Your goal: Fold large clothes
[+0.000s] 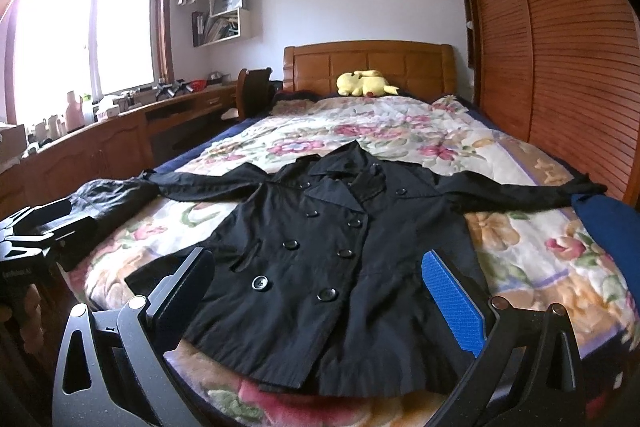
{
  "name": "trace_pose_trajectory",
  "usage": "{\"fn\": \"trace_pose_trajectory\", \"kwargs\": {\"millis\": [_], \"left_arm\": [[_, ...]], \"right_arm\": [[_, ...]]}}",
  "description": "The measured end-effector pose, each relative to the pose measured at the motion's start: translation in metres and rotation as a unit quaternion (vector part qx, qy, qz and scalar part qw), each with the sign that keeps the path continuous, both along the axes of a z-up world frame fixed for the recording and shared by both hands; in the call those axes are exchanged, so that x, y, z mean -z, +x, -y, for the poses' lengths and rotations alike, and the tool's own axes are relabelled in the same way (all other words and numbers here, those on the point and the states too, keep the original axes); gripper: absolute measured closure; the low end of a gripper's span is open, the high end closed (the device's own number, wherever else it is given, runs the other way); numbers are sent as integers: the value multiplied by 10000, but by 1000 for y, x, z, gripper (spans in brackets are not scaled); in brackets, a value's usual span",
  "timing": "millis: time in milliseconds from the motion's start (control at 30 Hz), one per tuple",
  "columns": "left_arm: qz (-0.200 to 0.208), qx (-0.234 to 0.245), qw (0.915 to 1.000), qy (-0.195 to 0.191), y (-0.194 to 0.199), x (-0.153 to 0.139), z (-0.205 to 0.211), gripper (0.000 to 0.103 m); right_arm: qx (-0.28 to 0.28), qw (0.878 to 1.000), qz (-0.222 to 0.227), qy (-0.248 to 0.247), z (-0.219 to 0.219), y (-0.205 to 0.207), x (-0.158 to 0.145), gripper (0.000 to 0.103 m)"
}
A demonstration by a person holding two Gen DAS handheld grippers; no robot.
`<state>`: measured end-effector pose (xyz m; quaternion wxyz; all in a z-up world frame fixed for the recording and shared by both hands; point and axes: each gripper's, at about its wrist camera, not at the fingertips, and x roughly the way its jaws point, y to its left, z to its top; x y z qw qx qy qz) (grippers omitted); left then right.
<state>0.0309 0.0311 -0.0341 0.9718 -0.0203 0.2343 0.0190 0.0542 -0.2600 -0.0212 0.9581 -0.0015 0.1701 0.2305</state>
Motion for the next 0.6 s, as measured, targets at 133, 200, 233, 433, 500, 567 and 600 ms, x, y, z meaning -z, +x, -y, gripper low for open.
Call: {"fn": "trace_pose_trajectory", "kwargs": {"millis": [133,200,233,433,500,567,600], "left_arm": [[-82,-6,10000,-57,11,7,-9,0],[-77,-17,10000,-60,15,11,-15,0],[-86,-37,9999,-62,17,13,-18,0],[-222,-153,9996,-104,38,27,-34,0],[-285,-159,9994,-126,47,34,-39,0],[-418,-203,9988,-127,57,42,-43,0],[-475,-221,9985,-125,62,46,-45,0]], "right_arm": [[11,10000,-82,-42,-3,7,-1,0],[-3,9999,-141,-87,-5,10,-1,0],[-7,9998,-155,-125,-7,12,-1,0],[-101,9997,-127,-172,-11,26,-2,0],[-129,9997,-94,-166,-14,34,2,0],[-180,9996,-113,-164,-18,46,8,0],[-208,9996,-128,-153,-20,53,11,0]]}}
